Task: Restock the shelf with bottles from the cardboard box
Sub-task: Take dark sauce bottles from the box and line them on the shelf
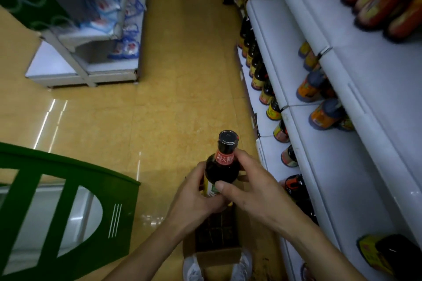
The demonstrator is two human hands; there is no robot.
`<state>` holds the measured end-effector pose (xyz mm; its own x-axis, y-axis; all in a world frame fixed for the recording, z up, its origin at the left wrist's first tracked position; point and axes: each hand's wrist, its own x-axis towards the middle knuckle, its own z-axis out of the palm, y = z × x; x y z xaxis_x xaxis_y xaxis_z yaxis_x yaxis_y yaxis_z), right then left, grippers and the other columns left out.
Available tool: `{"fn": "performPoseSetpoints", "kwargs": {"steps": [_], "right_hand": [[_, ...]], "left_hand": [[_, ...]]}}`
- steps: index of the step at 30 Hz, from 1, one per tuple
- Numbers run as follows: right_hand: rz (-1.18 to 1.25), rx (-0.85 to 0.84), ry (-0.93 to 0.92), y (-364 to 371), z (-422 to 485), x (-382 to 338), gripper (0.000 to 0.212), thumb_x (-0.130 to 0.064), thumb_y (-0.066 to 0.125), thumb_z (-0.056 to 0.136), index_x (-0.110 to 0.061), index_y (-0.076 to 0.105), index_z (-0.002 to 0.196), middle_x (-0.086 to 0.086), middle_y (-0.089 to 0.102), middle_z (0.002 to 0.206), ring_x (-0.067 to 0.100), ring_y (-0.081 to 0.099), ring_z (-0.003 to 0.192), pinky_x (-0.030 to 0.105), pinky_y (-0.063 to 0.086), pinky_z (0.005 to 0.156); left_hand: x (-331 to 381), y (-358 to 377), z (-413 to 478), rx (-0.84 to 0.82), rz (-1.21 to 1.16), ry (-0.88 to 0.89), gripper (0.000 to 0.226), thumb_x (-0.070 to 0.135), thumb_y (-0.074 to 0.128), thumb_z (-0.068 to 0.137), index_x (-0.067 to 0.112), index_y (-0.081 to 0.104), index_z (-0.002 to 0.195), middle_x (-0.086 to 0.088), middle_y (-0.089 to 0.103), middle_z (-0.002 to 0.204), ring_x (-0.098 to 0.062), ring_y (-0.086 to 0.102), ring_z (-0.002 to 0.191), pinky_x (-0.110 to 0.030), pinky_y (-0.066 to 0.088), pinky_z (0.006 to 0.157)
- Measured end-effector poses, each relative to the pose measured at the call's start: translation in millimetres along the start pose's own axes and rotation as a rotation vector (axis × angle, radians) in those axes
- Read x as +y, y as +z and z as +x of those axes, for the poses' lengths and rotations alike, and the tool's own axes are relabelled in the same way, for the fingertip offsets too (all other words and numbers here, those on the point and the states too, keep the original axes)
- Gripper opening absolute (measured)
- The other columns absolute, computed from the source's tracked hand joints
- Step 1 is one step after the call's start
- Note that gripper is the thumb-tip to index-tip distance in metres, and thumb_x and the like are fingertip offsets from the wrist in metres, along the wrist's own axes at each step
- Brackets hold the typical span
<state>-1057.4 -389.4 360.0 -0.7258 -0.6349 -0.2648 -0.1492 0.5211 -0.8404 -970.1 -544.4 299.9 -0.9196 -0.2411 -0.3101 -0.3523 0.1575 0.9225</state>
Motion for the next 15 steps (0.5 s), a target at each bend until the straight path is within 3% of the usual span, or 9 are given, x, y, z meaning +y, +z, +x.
{"fn": "performPoseSetpoints", "kwargs": {"steps": [2,4,10,15], "right_hand": [[-0.007,0.027,-0.028,-9.6,-3.0,-24.0,0.067,-0.045,0.069,0.088,-0.055,0.033,0.144,-0.028,0.049,0.138,-0.008,0.048,0.127,0.026,0.046,0.103],[-0.011,0.058,-0.057,-19.9,-5.7,-46.5,0.067,-0.044,0.069,0.089,-0.057,0.031,0.142,-0.029,0.051,0.134,-0.011,0.049,0.124,0.019,0.044,0.098],[-0.014,0.16,-0.123,-60.0,-17.9,-117.6,0.067,-0.042,0.072,0.089,-0.056,0.032,0.141,-0.029,0.057,0.127,-0.014,0.052,0.118,0.016,0.046,0.096],[-0.039,0.278,-0.191,-101.2,-35.4,-173.7,0.061,-0.046,0.072,0.087,-0.062,0.034,0.132,-0.037,0.058,0.116,-0.02,0.053,0.11,0.01,0.043,0.085]], "left_hand": [[25.4,-8.5,-2.5,0.002,-0.004,0.035,0.059,0.015,0.081,0.082,0.048,0.057,0.124,0.011,0.071,0.112,-0.008,0.071,0.099,-0.027,0.061,0.076],[52.1,-15.9,-5.2,0.002,-0.019,0.056,0.057,0.015,0.08,0.081,0.049,0.057,0.121,0.009,0.072,0.107,-0.012,0.073,0.094,-0.029,0.063,0.073],[137.4,-42.5,-14.2,-0.004,0.017,0.191,0.05,0.031,0.08,0.081,0.055,0.055,0.117,0.012,0.072,0.109,-0.012,0.074,0.091,-0.047,0.063,0.078],[209.9,-57.3,-19.3,-0.052,0.057,0.32,0.052,0.026,0.08,0.085,0.061,0.054,0.113,0.021,0.072,0.111,-0.001,0.07,0.1,-0.042,0.061,0.089]]}}
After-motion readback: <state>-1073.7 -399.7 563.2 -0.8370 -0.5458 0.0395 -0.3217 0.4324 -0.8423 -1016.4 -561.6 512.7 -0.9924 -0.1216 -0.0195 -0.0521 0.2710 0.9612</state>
